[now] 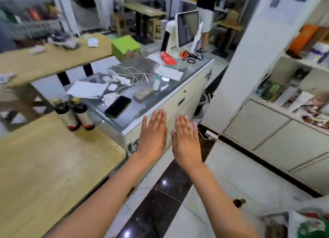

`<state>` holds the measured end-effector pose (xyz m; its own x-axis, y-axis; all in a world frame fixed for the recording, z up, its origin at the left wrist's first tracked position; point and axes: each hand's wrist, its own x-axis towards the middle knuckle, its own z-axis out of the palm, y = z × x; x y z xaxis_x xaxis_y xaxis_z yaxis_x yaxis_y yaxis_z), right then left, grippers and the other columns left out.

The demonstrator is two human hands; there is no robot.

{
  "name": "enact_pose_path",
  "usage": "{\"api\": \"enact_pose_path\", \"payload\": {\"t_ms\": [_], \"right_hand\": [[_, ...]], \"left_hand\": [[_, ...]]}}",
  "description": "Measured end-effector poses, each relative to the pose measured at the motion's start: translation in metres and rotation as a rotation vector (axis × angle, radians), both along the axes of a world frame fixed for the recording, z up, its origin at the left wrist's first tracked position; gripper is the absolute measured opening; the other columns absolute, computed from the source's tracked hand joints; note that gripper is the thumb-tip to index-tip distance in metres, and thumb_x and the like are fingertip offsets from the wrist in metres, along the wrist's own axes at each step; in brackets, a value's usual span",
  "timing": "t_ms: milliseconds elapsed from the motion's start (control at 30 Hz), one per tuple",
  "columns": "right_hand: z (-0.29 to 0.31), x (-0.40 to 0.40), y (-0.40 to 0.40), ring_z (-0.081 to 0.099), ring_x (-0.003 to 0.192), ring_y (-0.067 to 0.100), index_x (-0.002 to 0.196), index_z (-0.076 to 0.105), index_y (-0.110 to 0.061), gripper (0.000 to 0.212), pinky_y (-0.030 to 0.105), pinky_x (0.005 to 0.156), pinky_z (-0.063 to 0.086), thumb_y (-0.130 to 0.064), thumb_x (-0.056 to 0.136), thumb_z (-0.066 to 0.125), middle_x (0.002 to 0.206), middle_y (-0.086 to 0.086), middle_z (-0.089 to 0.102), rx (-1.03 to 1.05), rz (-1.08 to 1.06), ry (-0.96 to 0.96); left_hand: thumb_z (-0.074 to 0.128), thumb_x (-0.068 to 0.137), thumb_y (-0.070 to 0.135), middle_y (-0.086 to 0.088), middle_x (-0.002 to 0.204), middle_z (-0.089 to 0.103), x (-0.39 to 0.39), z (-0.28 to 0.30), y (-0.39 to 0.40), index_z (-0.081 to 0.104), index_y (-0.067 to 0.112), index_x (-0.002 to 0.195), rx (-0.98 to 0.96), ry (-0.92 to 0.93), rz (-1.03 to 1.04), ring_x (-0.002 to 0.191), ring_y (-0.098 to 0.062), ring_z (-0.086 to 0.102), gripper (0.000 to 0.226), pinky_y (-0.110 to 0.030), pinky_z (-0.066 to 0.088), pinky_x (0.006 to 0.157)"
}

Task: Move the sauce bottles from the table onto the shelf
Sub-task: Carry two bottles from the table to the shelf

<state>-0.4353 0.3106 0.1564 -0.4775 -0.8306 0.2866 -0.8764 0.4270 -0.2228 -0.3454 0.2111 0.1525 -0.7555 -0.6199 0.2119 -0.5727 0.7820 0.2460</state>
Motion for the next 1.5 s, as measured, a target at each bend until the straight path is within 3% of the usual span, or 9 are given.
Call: {"api": "enact_pose_path", "payload": {"t_ms": [233, 567, 733, 900, 1033, 1100, 1300, 1400, 1500], "right_hand": [[-0.013, 0.114, -0.134, -0.003, 0.152, 0.014, 0.157, 0.016, -0.01, 0.066, 0.038, 0.123, -0.007, -0.04, 0.1, 0.003, 0.165, 0.007, 0.012, 0.047, 0.23, -0.038], [-0.036, 0.209, -0.267, -0.001, 0.153, 0.013, 0.158, 0.011, -0.011, 0.056, 0.028, 0.122, -0.005, -0.031, 0.108, 0.026, 0.166, 0.005, 0.006, 0.177, 0.469, -0.165], [-0.051, 0.201, -0.325, 0.01, 0.152, 0.015, 0.157, 0.017, -0.009, 0.059, 0.026, 0.121, 0.01, -0.033, 0.106, 0.036, 0.165, 0.007, 0.013, 0.204, 0.488, -0.398], [-0.075, 0.182, -0.39, 0.03, 0.146, 0.021, 0.154, 0.027, -0.013, 0.059, 0.036, 0.118, 0.029, -0.032, 0.102, 0.048, 0.158, 0.006, 0.034, 0.126, 0.427, -0.636], [-0.099, 0.161, -0.437, 0.032, 0.145, 0.023, 0.152, 0.029, -0.015, 0.071, 0.042, 0.117, 0.032, -0.034, 0.093, 0.064, 0.157, 0.006, 0.035, 0.159, 0.4, -0.636], [-0.107, 0.159, -0.458, 0.04, 0.139, 0.024, 0.146, 0.035, -0.017, 0.071, 0.045, 0.112, 0.038, -0.034, 0.087, 0.07, 0.15, 0.006, 0.044, 0.149, 0.367, -0.716], [-0.128, 0.164, -0.488, 0.067, 0.097, 0.021, 0.113, 0.047, -0.035, 0.037, 0.048, 0.079, 0.059, -0.036, 0.082, 0.067, 0.107, -0.006, 0.066, 0.108, 0.266, -0.911], [-0.159, 0.157, -0.495, 0.067, 0.093, 0.019, 0.103, 0.05, -0.038, 0.034, 0.048, 0.073, 0.06, -0.049, 0.074, 0.064, 0.1, -0.011, 0.065, 0.1, 0.265, -0.941], [-0.156, 0.155, -0.493, 0.066, 0.09, 0.015, 0.097, 0.056, -0.037, 0.03, 0.045, 0.071, 0.06, -0.052, 0.074, 0.066, 0.096, -0.012, 0.065, 0.062, 0.259, -0.958]], "left_hand": [[0.019, 0.104, 0.029, -0.003, 0.163, -0.005, 0.131, -0.023, -0.113, 0.0, 0.011, 0.155, 0.037, 0.042, 0.225, 0.149, -0.016, -0.013, 0.057, -0.046, -0.001, 0.122], [0.022, 0.106, 0.031, 0.002, 0.163, 0.004, 0.25, -0.052, -0.215, 0.01, 0.018, 0.156, 0.283, 0.209, 0.469, 0.15, -0.012, -0.005, 0.052, -0.043, 0.005, 0.122], [0.026, 0.106, 0.031, -0.001, 0.162, 0.014, 0.259, -0.069, -0.262, 0.019, 0.014, 0.154, 0.463, 0.324, 0.526, 0.15, -0.014, 0.004, 0.052, -0.038, 0.01, 0.122], [0.039, 0.104, 0.023, -0.008, 0.156, 0.032, 0.253, -0.075, -0.307, 0.032, 0.007, 0.149, 0.57, 0.428, 0.721, 0.144, -0.02, 0.027, 0.048, -0.017, 0.017, 0.109], [0.055, 0.097, 0.022, -0.009, 0.152, 0.038, 0.241, -0.093, -0.357, 0.033, 0.011, 0.148, 0.763, 0.521, 0.921, 0.137, -0.025, 0.039, 0.057, -0.035, 0.035, 0.111], [0.061, 0.092, 0.017, -0.008, 0.152, 0.038, 0.235, -0.101, -0.382, 0.032, 0.012, 0.148, 0.848, 0.581, 1.007, 0.135, -0.024, 0.042, 0.063, -0.033, 0.039, 0.104], [0.07, 0.085, 0.008, -0.006, 0.156, 0.032, 0.221, -0.11, -0.43, 0.025, 0.013, 0.152, 0.92, 0.745, 1.047, 0.142, -0.02, 0.033, 0.081, -0.039, 0.033, 0.114], [0.065, 0.089, 0.001, -0.006, 0.155, 0.032, 0.215, -0.116, -0.439, 0.017, 0.012, 0.154, 0.997, 0.794, 0.992, 0.142, -0.018, 0.032, 0.082, -0.031, 0.029, 0.114], [0.065, 0.088, 0.001, -0.007, 0.135, 0.055, 0.216, -0.128, -0.445, 0.044, 0.011, 0.141, 0.884, 0.708, 0.957, 0.128, -0.022, 0.049, 0.057, -0.031, 0.038, 0.105]]}}
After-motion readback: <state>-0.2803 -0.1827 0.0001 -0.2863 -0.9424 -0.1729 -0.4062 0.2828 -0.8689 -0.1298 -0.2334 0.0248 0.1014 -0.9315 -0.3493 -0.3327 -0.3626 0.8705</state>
